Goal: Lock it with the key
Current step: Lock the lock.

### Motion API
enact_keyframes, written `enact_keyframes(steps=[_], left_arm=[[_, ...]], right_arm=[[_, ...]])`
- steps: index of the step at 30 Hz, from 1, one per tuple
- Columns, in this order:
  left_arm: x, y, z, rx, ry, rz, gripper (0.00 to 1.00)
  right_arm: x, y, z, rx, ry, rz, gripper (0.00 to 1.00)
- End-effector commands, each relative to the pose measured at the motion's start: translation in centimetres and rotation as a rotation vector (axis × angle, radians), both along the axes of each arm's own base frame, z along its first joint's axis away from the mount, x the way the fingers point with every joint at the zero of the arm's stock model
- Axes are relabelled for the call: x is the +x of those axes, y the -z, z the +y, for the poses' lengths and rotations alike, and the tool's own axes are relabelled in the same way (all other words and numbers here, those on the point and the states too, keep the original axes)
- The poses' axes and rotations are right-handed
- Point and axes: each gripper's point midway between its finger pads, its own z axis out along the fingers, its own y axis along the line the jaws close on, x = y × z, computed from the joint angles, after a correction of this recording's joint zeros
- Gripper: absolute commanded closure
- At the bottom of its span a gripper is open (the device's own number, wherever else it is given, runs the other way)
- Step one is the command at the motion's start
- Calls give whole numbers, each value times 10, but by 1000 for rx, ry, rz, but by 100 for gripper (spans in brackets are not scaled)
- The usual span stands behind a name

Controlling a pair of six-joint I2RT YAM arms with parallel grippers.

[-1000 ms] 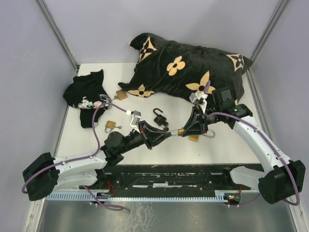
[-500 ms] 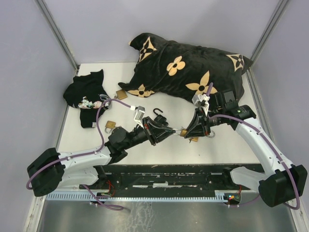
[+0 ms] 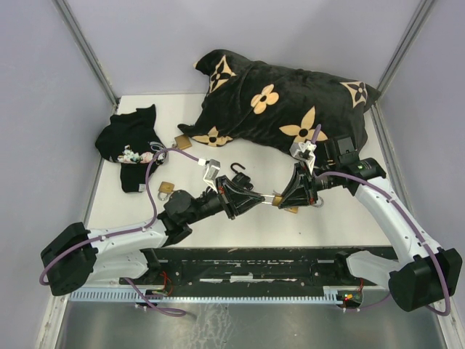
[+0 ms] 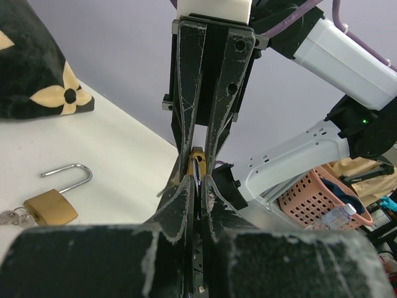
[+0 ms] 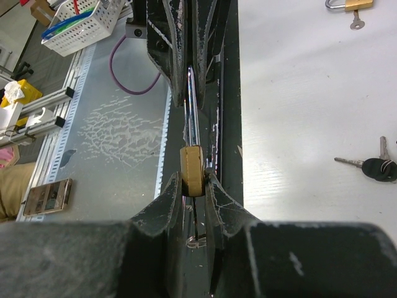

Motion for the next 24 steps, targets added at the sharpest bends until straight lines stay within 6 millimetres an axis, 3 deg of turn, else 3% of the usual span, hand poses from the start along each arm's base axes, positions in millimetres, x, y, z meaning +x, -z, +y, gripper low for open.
enact_keyframes(steps=[1, 19, 24], left_arm=[[-30, 37, -14, 133, 164, 75, 97], [-64, 49, -15, 157, 344, 68, 97], [-60, 53, -17, 169, 327, 76, 97]], right_arm=[[0, -36, 10, 145, -89, -131, 98], [16, -33, 8, 119, -23, -108, 98], [16, -31, 8, 122, -27, -99, 98]])
